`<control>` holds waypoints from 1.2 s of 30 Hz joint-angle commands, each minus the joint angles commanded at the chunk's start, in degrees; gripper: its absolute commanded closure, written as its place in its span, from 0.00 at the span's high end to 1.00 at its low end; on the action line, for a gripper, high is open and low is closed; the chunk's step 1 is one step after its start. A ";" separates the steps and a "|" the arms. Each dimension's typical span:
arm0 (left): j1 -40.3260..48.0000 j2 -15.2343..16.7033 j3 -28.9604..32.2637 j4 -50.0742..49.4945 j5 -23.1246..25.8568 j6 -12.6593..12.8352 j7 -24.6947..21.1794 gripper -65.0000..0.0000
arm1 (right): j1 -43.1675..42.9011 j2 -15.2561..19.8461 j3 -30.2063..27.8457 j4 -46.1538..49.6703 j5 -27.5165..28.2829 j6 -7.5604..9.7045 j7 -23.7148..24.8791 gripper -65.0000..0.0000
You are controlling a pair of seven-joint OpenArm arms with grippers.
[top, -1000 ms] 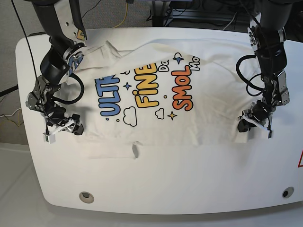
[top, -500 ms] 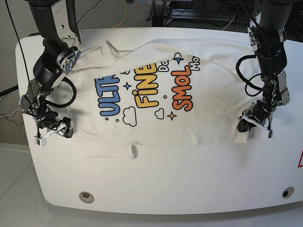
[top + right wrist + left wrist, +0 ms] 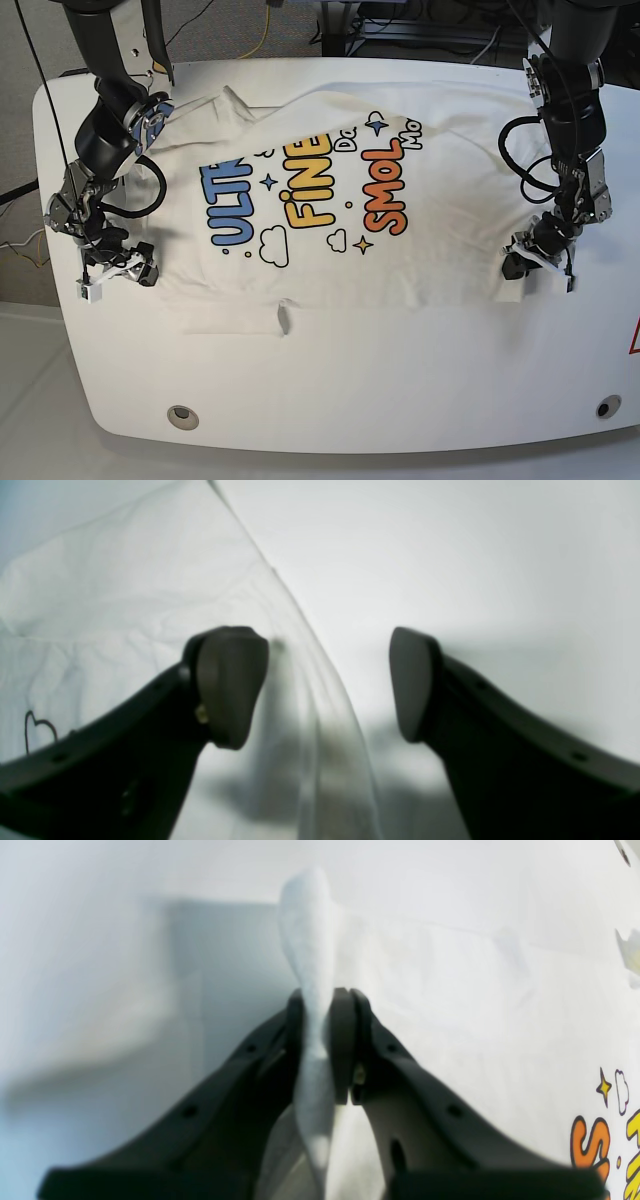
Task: Fold the T-shirt properly
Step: 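Move the open right gripper along the side edge toward the hem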
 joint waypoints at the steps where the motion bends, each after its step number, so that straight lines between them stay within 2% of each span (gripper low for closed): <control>1: 0.00 0.00 0.00 0.00 0.00 0.00 0.00 0.08 | -0.09 0.00 0.00 0.00 0.00 0.00 0.09 0.62; 4: 0.00 0.00 0.00 0.00 0.00 0.00 0.00 0.08 | -0.35 0.00 0.00 0.00 0.00 0.00 0.09 0.63; 13: 0.00 0.00 0.00 0.00 0.00 0.00 0.00 0.08 | -2.02 -0.26 0.00 0.00 0.00 0.00 0.09 0.77; 28: 0.00 0.00 -0.09 0.00 0.00 0.00 0.00 0.08 | -3.34 -5.27 -0.18 0.18 0.00 0.00 -0.26 0.76; 36: 1.14 0.00 -0.09 0.00 0.00 0.00 0.00 0.08 | -3.60 -6.86 -5.45 0.35 0.53 0.00 -1.41 0.76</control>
